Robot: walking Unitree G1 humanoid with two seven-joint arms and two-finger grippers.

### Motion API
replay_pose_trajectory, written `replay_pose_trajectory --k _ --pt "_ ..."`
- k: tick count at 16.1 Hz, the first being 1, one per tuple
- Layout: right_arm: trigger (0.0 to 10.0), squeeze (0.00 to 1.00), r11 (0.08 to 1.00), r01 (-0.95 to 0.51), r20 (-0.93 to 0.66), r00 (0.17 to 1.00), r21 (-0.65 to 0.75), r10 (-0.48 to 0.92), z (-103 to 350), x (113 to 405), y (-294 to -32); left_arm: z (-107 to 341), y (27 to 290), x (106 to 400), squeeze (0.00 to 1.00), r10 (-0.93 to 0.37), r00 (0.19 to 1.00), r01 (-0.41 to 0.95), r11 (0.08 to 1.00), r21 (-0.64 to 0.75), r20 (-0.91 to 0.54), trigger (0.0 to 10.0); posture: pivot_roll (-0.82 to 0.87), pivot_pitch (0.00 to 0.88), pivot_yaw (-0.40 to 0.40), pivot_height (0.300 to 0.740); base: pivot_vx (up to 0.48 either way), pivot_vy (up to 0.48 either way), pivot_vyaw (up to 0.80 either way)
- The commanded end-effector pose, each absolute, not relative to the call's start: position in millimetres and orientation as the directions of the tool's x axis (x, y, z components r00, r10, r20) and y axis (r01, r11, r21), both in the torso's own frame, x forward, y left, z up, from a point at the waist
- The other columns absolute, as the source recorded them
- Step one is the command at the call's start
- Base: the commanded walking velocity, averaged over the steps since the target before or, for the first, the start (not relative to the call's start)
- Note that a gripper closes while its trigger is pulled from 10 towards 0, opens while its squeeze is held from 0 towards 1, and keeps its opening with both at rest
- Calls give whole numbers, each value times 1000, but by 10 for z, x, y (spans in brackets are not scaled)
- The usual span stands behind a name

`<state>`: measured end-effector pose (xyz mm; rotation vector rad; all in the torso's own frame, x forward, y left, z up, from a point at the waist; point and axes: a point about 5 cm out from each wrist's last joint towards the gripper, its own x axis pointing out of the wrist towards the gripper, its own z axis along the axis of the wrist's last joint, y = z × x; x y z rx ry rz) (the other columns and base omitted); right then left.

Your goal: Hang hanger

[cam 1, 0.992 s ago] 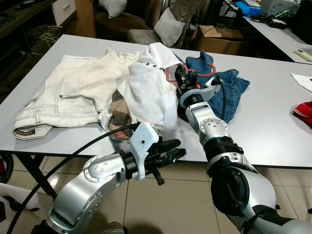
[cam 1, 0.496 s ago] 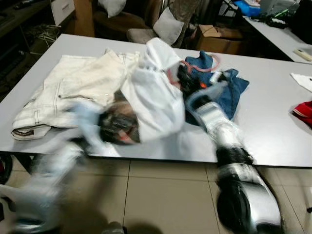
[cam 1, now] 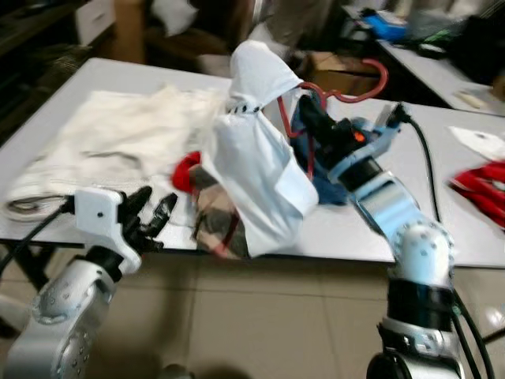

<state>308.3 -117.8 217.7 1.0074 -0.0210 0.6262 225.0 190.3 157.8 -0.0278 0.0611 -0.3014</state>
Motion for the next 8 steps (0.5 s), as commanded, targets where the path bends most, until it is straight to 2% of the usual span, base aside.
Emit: replay_pose_trajectory --k 1,5,8 --pt "10000 0 379 -516 323 823 769 467 2270 3033 -1250 1593 1851 2242 310 -309 950 308 951 -35 -47 10000 66 0 -109 740 0 -386 800" --pt "10000 0 395 -507 317 832 766 455 2336 2922 -1332 1598 1798 2223 318 -313 949 311 950 -35 -46 10000 58 0 -102 740 0 -387 800" --pt "10000 0 368 -565 368 795 738 482 2454 2853 -1381 1597 1759 2197 314 -331 942 331 944 -22 -55 10000 59 0 -100 740 0 -390 800"
